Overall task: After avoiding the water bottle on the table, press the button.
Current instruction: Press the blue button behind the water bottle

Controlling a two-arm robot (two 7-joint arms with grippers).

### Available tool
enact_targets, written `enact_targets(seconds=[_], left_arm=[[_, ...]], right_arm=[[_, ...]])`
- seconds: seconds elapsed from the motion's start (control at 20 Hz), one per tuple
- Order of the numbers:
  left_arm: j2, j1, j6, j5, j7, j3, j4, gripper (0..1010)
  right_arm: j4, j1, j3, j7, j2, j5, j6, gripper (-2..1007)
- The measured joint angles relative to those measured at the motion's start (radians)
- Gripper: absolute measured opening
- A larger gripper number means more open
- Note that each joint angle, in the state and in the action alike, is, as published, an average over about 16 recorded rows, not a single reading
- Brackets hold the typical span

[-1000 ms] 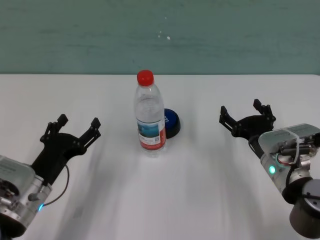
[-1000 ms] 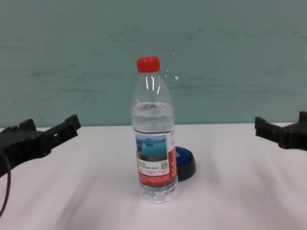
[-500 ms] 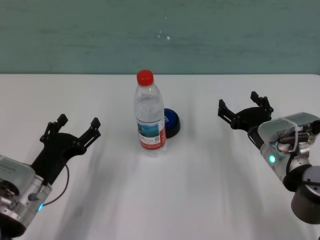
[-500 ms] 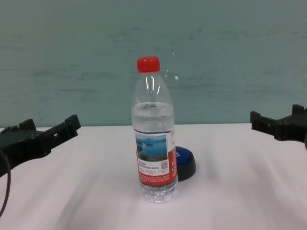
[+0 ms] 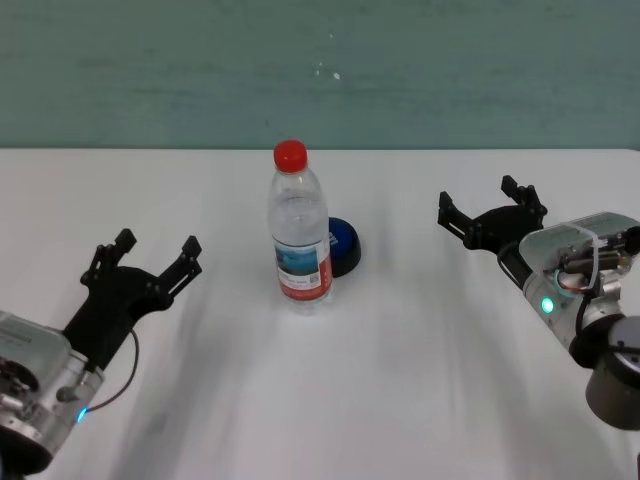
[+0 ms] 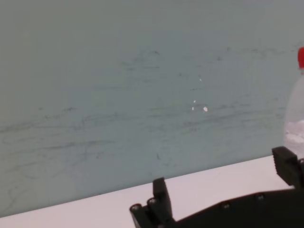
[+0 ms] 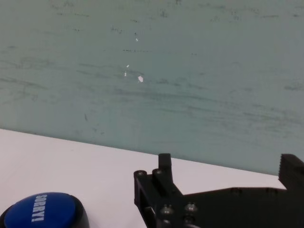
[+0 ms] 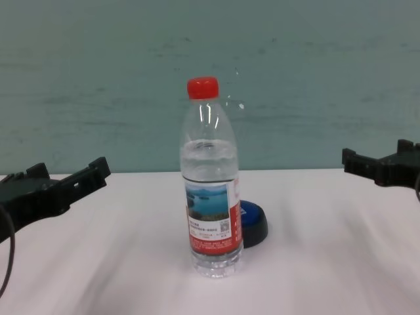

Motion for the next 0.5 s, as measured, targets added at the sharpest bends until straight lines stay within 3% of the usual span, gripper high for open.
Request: enact_targets(seconds=[0.5], left_arm=[[0.0,0.0,0.0,0.0,0.0,0.0,0.0,1010]], right_arm=[[0.057,0.05,-0.008,0.026,0.004,0.006,0.003,1004]])
